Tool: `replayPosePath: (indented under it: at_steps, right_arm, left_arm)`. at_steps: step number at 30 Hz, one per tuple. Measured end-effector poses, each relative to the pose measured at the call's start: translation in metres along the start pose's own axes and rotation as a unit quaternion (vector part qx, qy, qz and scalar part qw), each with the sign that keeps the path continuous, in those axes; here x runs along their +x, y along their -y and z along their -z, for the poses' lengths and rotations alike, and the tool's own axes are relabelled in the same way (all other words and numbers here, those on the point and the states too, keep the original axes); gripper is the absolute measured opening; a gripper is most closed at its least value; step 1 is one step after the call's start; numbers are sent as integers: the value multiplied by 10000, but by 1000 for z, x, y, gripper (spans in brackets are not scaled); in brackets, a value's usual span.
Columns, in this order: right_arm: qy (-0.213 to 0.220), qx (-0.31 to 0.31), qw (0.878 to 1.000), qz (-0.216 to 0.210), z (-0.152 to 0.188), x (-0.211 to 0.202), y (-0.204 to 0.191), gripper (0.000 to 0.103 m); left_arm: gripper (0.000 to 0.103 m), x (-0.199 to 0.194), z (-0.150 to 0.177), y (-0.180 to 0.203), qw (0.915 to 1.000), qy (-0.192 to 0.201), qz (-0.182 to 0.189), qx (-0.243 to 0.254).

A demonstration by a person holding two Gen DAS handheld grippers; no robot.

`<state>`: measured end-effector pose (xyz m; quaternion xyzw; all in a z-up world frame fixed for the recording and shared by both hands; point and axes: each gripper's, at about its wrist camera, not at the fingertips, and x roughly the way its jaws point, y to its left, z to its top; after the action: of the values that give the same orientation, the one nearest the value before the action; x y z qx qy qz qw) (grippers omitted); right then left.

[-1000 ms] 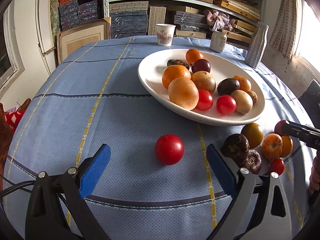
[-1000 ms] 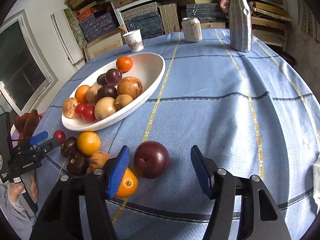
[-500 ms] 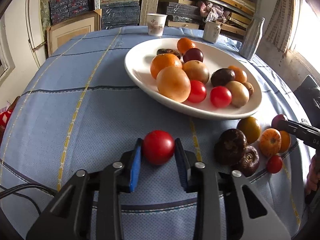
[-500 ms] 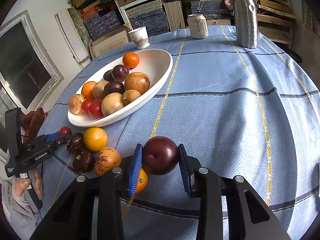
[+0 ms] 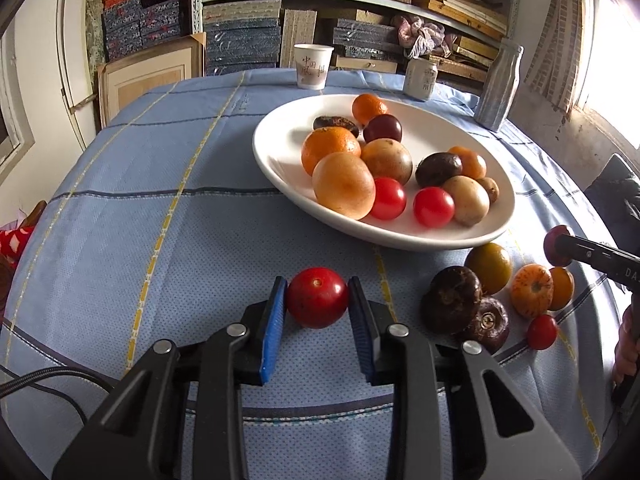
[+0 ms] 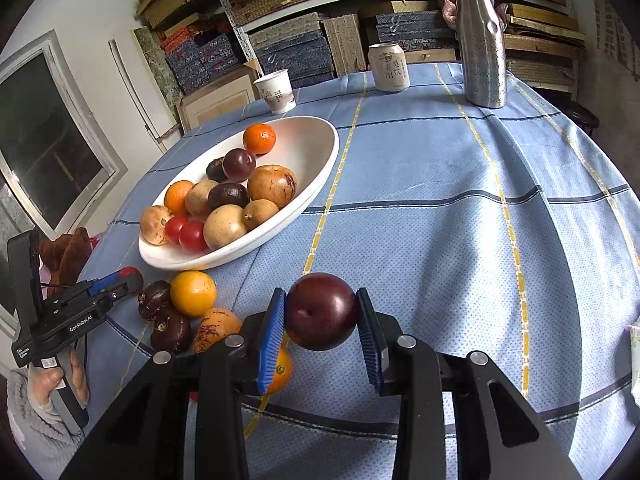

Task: Organize fruits
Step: 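Carry the tomato and plum onto the white plate and open both tools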

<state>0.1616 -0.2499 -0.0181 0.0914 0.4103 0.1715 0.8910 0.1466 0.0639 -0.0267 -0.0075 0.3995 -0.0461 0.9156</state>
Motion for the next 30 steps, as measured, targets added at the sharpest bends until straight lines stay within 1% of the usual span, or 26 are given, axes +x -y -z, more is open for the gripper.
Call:
replayPosePath:
  at_steps: [6,9,11,14,16,18,20,23,25,27,30]
  right_arm:
    - [109,24,9999,-14,-1,-4,1,36]
    - [204,25,9998,-27,-3,-9,0,36]
    - [293,32,9995,-68,-5,-14,-1,36]
    - [385,101,9988,-284,-19,-19,-6,36]
    - [418,0,9986,-329,-33,-21,-16,36]
    - [479,-158,9981,-342,-52,-21,-30,36]
    - [517,-295,9975,-378,-70,-17,-45,36]
    - [540,-454,9970,-329,-88,-2,-60,36]
    - [523,-523,9969,-251,-98,15,-68,36]
    - [484,-737,9960,-130,-103,38,-81,36]
    - [402,-863,9954,-103,-102,65,-91,36]
  left_arm:
    - [30,-9,-1,-1,9998,181,-15,-20]
    - [30,-17,-5,-2,9996,276,43,-72]
    - [30,-25,-13,-4,9991,385,129,-153]
    - [30,-32,-37,-7,9982,524,141,-242]
    - [30,-32,-62,-10,9978,571,122,-299]
    - [30,-29,-80,-8,9976,636,32,-266]
    - [30,-21,-101,-6,9972,688,16,-288]
    - [30,-2,-119,-8,9966,702,17,-436]
    - [30,13,-126,-12,9963,665,20,-540]
    - [30,27,-130,-18,9962,583,60,-644]
    - [30,57,-130,-26,9969,324,92,-708]
